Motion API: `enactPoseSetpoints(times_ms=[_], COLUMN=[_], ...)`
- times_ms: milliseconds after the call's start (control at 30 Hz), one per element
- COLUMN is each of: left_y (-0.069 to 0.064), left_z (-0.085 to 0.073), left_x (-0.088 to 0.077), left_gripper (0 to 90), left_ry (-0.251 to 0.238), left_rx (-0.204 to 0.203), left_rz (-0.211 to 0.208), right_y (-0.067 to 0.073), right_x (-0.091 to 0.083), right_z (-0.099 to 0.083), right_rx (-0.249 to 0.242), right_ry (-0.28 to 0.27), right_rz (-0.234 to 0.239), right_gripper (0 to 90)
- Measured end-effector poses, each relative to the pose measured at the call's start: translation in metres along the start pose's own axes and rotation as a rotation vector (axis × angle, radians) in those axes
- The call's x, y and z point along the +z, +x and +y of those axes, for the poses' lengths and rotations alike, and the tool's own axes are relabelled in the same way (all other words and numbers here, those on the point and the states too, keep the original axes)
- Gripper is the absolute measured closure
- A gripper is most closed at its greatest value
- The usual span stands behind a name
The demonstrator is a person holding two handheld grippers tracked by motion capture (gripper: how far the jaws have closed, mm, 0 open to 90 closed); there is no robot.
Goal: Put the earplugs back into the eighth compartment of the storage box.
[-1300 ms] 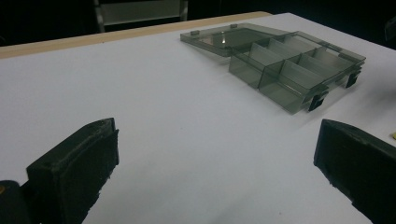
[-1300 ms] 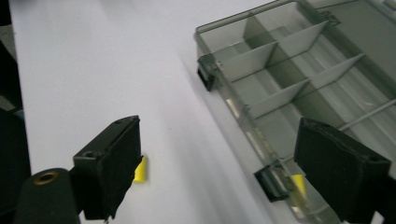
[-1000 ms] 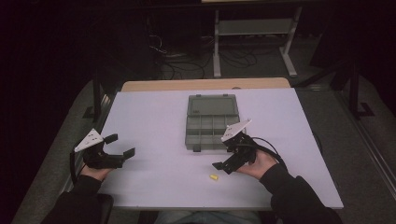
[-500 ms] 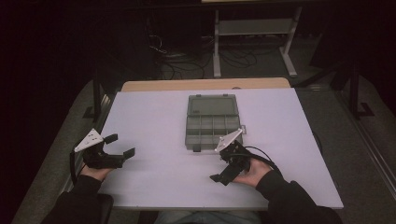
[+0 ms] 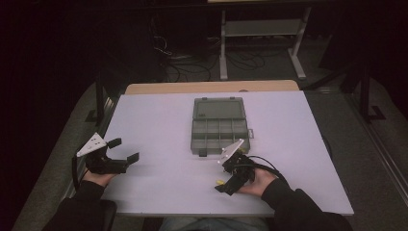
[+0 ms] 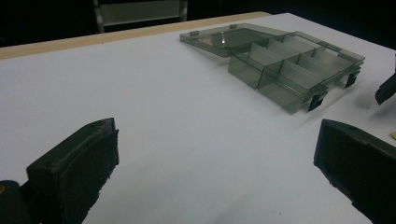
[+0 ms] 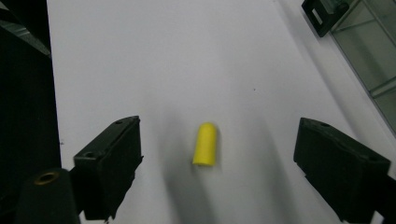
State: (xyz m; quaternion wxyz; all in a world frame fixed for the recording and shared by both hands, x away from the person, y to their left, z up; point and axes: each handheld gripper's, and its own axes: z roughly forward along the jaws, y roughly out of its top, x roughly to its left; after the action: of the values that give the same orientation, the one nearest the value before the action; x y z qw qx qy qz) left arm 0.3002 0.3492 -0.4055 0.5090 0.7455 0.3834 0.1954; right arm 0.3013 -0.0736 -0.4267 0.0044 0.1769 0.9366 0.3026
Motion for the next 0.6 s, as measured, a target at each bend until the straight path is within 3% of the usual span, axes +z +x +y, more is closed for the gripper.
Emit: enactPoseSetpoints(times_ms=[200, 233, 333, 433, 600], left_y=[-0.0001, -0.0001, -0.0001, -0.0002, -0.0002], left_z=[0.0001, 0.0001, 0.0001, 0.0001, 0.0001], left_x=[-0.0001, -0.0001, -0.0002, -0.0001, -0.0001], left_gripper=[0.0, 0.0, 0.0, 0.0, 0.0], left_ry=[0.0, 0.0, 0.0, 0.001, 0.001], left_rx=[0.001, 0.001, 0.001, 0.002, 0.004], left_rz=[0.0, 0.0, 0.0, 0.0, 0.0], right_y=[0.0047, 0.006, 0.0065, 0.0074, 0.0071], right_x=[0.0043, 0.0048, 0.0052, 0.0059, 0.0069], right_z=[0.0, 0.0003, 0.0004, 0.0001, -0.0002], right_rx=[-0.025, -0.03, -0.034, -0.038, -0.038], right_ry=[0.024, 0.025, 0.028, 0.038, 0.049], right_rz=[-0.009, -0.014, -0.012, -0.019, -0.013], right_gripper=[37.1, 43.8, 50.1, 65.4, 75.9])
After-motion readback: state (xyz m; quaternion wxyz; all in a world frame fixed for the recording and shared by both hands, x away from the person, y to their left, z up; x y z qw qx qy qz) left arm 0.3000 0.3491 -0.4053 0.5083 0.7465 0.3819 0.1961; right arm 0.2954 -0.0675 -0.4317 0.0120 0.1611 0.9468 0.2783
